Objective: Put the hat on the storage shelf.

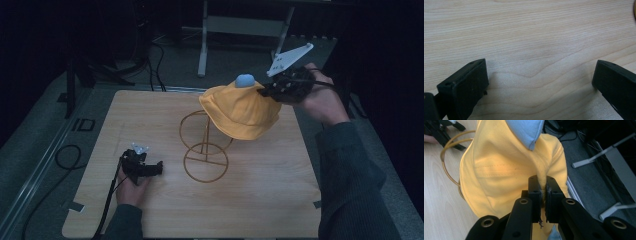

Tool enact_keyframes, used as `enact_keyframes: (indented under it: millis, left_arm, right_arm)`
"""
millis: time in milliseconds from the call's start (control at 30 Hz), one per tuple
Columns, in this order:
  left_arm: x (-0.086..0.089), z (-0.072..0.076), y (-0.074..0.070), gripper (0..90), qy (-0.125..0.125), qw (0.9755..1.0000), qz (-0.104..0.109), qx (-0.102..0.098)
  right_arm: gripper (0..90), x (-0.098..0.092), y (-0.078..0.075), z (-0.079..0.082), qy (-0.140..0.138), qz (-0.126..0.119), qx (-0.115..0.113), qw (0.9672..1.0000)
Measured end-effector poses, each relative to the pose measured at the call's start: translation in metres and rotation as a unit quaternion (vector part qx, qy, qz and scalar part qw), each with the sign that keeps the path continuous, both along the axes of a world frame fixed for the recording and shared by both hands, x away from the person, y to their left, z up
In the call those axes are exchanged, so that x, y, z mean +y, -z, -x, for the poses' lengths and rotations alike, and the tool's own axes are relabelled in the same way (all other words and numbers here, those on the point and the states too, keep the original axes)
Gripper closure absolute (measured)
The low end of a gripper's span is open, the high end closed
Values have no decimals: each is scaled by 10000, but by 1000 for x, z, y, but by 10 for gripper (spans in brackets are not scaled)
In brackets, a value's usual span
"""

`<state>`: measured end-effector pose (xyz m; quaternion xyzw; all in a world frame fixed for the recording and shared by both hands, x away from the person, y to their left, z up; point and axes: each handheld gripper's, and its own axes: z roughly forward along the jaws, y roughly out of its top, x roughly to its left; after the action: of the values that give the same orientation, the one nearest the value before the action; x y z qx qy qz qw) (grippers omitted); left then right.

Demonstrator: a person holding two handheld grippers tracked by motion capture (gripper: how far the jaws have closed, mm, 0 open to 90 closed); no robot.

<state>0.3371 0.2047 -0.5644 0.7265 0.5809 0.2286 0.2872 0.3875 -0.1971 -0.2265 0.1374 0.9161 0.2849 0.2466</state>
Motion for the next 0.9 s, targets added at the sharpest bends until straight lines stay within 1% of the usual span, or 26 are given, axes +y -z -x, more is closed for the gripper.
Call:
enact_keyframes:
  millis: [133, 400, 433, 467, 500, 533, 567, 600, 667, 700, 733, 767, 800, 833, 867, 900]
  left_arm:
    - [0, 0, 0, 4, 2, 10000, 1, 3]
    - [0, 0, 0, 4, 0, 10000, 3, 2]
    - [0, 0, 0, 4, 0, 10000, 3, 2]
    - [0, 0, 0, 4, -7, 10000, 3, 0]
    - [0, 0, 0, 4, -7, 10000, 3, 0]
    - [0, 0, 0, 4, -4, 10000, 5, 1]
    - [0, 0, 0, 4, -4, 10000, 5, 1]
    - [0, 0, 0, 4, -4, 10000, 4, 1]
    - [0, 0, 0, 4, -6, 10000, 4, -4]
    - [0, 0, 0, 4, -6, 10000, 4, -4]
    - [0, 0, 0, 4, -9, 10000, 10, -4]
    - [0, 0, 0, 4, -2, 10000, 7, 3]
    - [0, 0, 0, 4, 4, 10000, 12, 12]
    - [0, 0, 0, 4, 4, 10000, 12, 12]
    - [0, 0, 0, 4, -4, 10000, 5, 3]
    - [0, 0, 0, 4, -4, 10000, 5, 3]
  right_arm:
    - [850, 10, 0, -1, -78, -25, 21, 10000]
    - [849, 32, -3, 0, -276, 56, 24, 9996]
    - [849, 32, -3, 0, -276, 56, 24, 9996]
    - [849, 38, -2, 1, -330, 80, 34, 9994]
    - [849, 38, -2, 1, -330, 80, 34, 9994]
    - [849, 46, -2, 1, -395, 118, 58, 9991]
    - [849, 46, -2, 1, -395, 118, 58, 9991]
    - [849, 53, -1, 1, -454, 170, 56, 9988]
    - [849, 61, -1, 1, -525, 198, 63, 9984]
    - [849, 61, -1, 1, -525, 198, 63, 9984]
    - [848, 70, 0, 2, -590, 258, 63, 9979]
    - [848, 70, 0, 2, -590, 258, 63, 9979]
    - [847, 79, 0, 3, -680, 317, 69, 9972]
    - [847, 79, 0, 3, -680, 317, 69, 9972]
    - [844, 88, 0, 4, -789, 344, 99, 9962]
    - [844, 92, 1, 5, -817, 351, 116, 9960]
